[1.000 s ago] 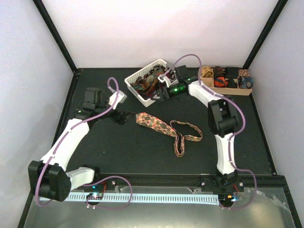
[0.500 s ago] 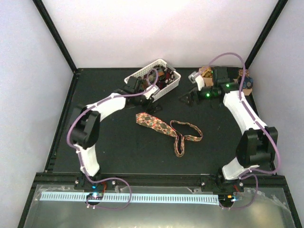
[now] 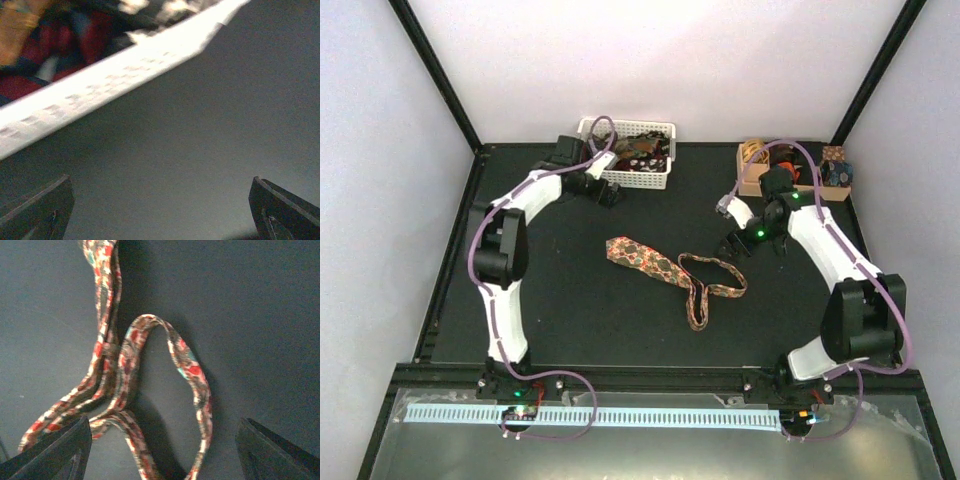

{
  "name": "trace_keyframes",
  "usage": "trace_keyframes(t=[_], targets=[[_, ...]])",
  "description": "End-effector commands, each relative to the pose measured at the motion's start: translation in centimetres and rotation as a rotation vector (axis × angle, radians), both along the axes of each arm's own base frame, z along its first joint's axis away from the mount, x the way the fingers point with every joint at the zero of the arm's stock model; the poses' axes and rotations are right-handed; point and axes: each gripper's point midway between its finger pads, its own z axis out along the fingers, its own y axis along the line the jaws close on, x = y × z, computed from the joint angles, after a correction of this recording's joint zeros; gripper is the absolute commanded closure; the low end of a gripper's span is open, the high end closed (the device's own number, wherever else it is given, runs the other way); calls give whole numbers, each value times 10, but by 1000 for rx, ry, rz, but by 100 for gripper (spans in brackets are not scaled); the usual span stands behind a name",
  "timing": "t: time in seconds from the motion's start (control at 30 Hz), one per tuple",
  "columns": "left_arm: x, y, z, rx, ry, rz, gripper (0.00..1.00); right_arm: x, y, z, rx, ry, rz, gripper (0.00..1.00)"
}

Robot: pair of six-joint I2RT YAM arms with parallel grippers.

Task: Roll the ties
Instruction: Adjust the bin at the corner of the board, then pick up the tie from the center of the board.

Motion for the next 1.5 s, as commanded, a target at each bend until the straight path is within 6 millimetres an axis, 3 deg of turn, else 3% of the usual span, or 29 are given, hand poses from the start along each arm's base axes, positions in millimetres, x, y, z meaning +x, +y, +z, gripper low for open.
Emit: trace_keyframes(t=[0.0, 0.1, 0.27, 0.47, 0.53, 0.63, 0.67, 0.73, 0.87, 1.13, 1.23, 1.37, 1.47], targets=[[-66, -29, 48, -62, -41, -257, 1, 20, 0, -7, -91, -82, 12, 20], [-101, -27, 45, -69, -7, -328, 1, 28, 16, -29, -171, -118, 48, 24], [-134, -12, 32, -50, 41, -307, 1, 41, 40, -62, -254, -114, 84, 28], [-157, 4, 54, -52, -14, -264, 1, 45, 42, -104, -379, -89, 108, 45], [-158, 8, 63, -57, -38, -239, 1, 46, 42, -109, -383, -78, 95, 60], [-156, 16, 79, -75, -64, -202, 1, 63, 39, -92, -393, -135, 31, 91], [-156, 17, 85, -84, -77, -194, 1, 70, 40, -78, -372, -167, 6, 98], [-155, 19, 94, -93, -100, -182, 1, 84, 42, -39, -297, -247, -55, 99], [-153, 23, 111, -88, -145, -167, 1, 106, 42, 67, -60, -405, -165, 99], [-154, 28, 160, -62, -281, -175, 1, 105, 20, 279, 348, -669, -261, 99], [-155, 30, 180, -52, -340, -169, 1, 93, -3, 349, 462, -774, -294, 99], [-161, 34, 200, -50, -409, -154, 1, 66, -42, 426, 553, -965, -352, 99], [-166, 37, 208, -50, -439, -135, 1, 48, -86, 466, 560, -1130, -448, 99]])
